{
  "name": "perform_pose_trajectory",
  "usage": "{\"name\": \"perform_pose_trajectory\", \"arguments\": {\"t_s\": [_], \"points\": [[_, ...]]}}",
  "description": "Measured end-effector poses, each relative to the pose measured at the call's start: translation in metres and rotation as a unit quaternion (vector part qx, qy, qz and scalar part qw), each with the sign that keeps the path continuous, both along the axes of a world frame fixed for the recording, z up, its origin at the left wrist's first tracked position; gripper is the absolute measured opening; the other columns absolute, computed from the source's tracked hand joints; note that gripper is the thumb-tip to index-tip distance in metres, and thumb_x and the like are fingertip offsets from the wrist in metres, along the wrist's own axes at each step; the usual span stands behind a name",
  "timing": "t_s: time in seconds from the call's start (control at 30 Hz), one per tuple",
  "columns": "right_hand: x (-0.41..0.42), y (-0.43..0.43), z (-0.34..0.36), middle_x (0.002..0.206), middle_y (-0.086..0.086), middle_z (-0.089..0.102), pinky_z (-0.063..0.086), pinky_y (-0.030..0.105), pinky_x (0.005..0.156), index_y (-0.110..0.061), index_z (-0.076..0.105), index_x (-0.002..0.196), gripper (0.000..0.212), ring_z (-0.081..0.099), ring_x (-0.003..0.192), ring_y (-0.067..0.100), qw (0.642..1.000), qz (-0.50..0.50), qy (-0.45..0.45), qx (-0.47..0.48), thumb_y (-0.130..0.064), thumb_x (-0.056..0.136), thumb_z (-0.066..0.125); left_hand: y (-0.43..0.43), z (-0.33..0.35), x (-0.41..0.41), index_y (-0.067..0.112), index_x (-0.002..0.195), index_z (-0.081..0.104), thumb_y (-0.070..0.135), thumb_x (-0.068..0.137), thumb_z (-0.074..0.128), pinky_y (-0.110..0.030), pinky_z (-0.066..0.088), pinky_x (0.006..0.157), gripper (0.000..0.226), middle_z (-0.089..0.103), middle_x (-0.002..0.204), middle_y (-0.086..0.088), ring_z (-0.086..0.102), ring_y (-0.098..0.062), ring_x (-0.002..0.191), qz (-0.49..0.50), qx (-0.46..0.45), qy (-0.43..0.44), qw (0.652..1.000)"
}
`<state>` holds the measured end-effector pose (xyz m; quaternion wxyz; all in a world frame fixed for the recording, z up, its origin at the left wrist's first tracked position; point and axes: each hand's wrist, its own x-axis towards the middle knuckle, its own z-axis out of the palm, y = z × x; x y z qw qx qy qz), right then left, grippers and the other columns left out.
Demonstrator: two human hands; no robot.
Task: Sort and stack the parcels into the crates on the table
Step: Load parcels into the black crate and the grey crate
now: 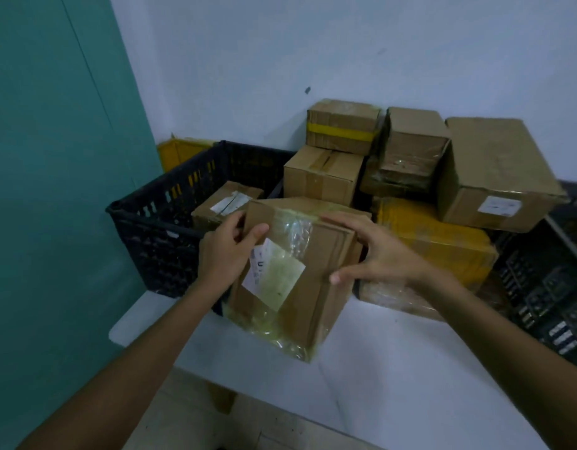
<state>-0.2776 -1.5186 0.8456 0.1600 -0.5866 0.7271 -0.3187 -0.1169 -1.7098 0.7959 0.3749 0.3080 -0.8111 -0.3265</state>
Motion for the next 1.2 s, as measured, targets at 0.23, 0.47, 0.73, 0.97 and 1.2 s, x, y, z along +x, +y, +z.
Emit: {"name": "perform_pose_trajectory", "arguments": {"t_s": [0.23,0.47,0.73,0.97,1.2], "points": [[0.009,-0.013,0.037,0.113,-0.002,0.061,0.045,0.029,0.081,-0.029,0.045,0.138,0.090,0.052,0.097,0.011,0.969,-0.060,0.232,-0.057,-0.069,0.059,0.060,-0.008,0.040,-0.016,0.018,0.089,0.063,0.040,0.092,0.052,-0.018,0.041,0.060,0.025,0.059,0.077,0.008,0.053,0.002,0.067,-0.023,0.044,0.022,0.998],[0.006,-0.018,0.056,0.061,-0.017,0.054,0.037,0.006,0.053,-0.038,0.051,0.063,0.026,0.053,0.059,-0.014,0.975,-0.102,0.052,-0.190,-0.044,0.068,0.076,-0.010,0.072,-0.015,0.026,0.127,0.053,0.043,0.090,0.053,-0.024,0.040,0.087,0.041,0.054,0.122,0.008,0.052,-0.009,0.111,-0.178,0.111,0.011,0.978],[-0.016,-0.024,0.043,0.052,-0.008,0.051,0.032,0.014,0.044,-0.016,0.052,0.052,0.044,0.048,0.047,0.000,0.961,-0.206,0.036,-0.183,-0.047,0.077,0.070,-0.006,0.058,-0.013,0.022,0.125,0.054,0.070,0.079,0.039,-0.039,0.041,0.096,0.069,0.055,0.129,-0.007,0.052,-0.028,0.116,0.030,0.135,-0.111,0.984],[-0.040,-0.020,0.020,0.081,0.018,0.069,0.048,0.037,0.065,0.008,0.070,0.083,0.065,0.065,0.074,0.027,0.940,-0.304,-0.020,-0.153,-0.056,0.079,0.063,0.015,0.010,0.005,0.026,0.123,0.054,0.062,0.073,0.051,-0.032,0.049,0.078,0.062,0.061,0.119,0.002,0.059,-0.016,0.107,-0.027,0.337,0.154,0.929],[-0.044,-0.020,0.049,0.056,0.011,0.051,0.036,0.029,0.056,0.005,0.062,0.064,0.066,0.050,0.055,0.019,0.904,-0.356,-0.043,-0.232,-0.060,0.078,0.063,0.044,-0.003,0.012,0.036,0.143,0.031,0.083,0.057,0.055,-0.043,0.036,0.108,0.100,0.046,0.139,0.015,0.045,-0.004,0.126,-0.217,0.301,0.089,0.924]]}}
